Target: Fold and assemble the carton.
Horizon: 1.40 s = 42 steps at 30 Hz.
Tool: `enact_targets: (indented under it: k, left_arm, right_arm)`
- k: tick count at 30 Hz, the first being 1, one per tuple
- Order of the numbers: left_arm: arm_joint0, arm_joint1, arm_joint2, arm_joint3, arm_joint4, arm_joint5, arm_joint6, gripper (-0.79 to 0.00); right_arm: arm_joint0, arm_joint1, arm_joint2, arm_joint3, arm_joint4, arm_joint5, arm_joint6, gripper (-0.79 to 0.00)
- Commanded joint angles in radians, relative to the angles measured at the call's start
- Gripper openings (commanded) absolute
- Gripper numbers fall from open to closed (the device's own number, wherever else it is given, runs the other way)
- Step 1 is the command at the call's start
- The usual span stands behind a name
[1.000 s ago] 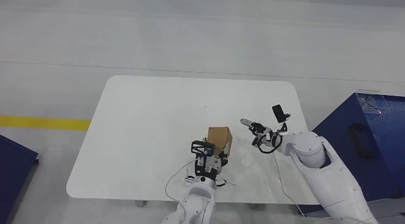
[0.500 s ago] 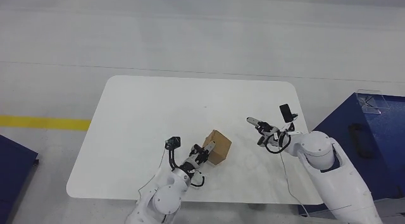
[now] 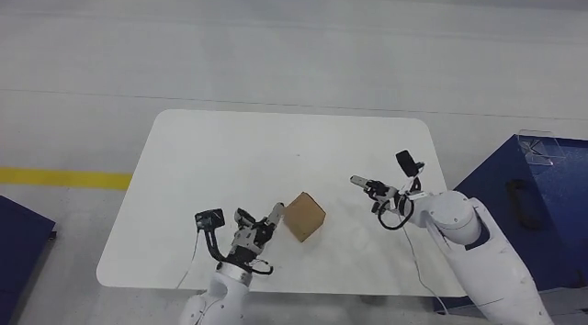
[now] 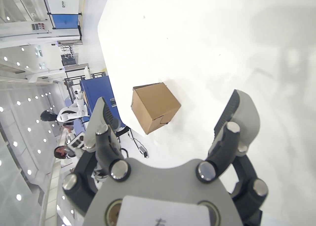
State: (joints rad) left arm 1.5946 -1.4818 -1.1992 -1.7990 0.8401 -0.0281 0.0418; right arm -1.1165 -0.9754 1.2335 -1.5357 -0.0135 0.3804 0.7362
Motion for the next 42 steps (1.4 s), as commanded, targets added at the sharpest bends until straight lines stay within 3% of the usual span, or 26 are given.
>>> enact_targets:
  k: [1, 2, 4, 6, 11, 19, 28, 38, 42]
  left_arm:
    - [-0.016, 0.003, 0.029, -0.017, 0.157, 0.033, -0.021, -0.219]
    - [-0.025, 0.004, 0.049, -0.017, 0.213, 0.038, -0.032, -0.403]
    - [-0.042, 0.005, 0.097, -0.007, 0.340, 0.058, -0.042, -0.570]
    - [-0.057, 0.003, 0.154, 0.015, 0.482, 0.100, -0.028, -0.785]
    - [-0.096, -0.013, 0.268, 0.083, 0.596, 0.166, 0.003, -0.785]
    - [-0.189, -0.040, 0.340, 0.174, 0.645, 0.272, -0.117, -0.785]
    - [-0.266, -0.071, 0.398, 0.255, 0.678, 0.366, -0.236, -0.785]
    - [-0.321, -0.098, 0.409, 0.352, 0.655, 0.425, -0.310, -0.785]
    - [-0.320, -0.105, 0.413, 0.340, 0.651, 0.436, -0.278, -0.785]
  right_arm:
    - [-0.002, -0.002, -0.018, -0.012, -0.037, 0.000, -0.013, 0.000]
    - [-0.003, -0.003, -0.025, -0.017, -0.040, 0.003, -0.017, 0.000]
    - [-0.005, -0.005, -0.030, -0.022, -0.035, 0.008, -0.021, 0.000]
    - [-0.007, -0.008, -0.036, -0.021, -0.030, 0.016, -0.025, 0.000]
    - [-0.007, -0.009, -0.040, -0.022, -0.026, 0.018, -0.022, 0.000]
    - [-0.031, -0.010, -0.012, -0.016, -0.001, 0.014, -0.057, 0.000]
    - [-0.031, -0.010, -0.012, -0.016, -0.001, 0.014, -0.057, 0.000]
    - [-0.031, -0.010, -0.012, -0.016, -0.001, 0.014, -0.057, 0.000]
    - [-0.031, -0.010, -0.012, -0.016, -0.001, 0.014, -0.057, 0.000]
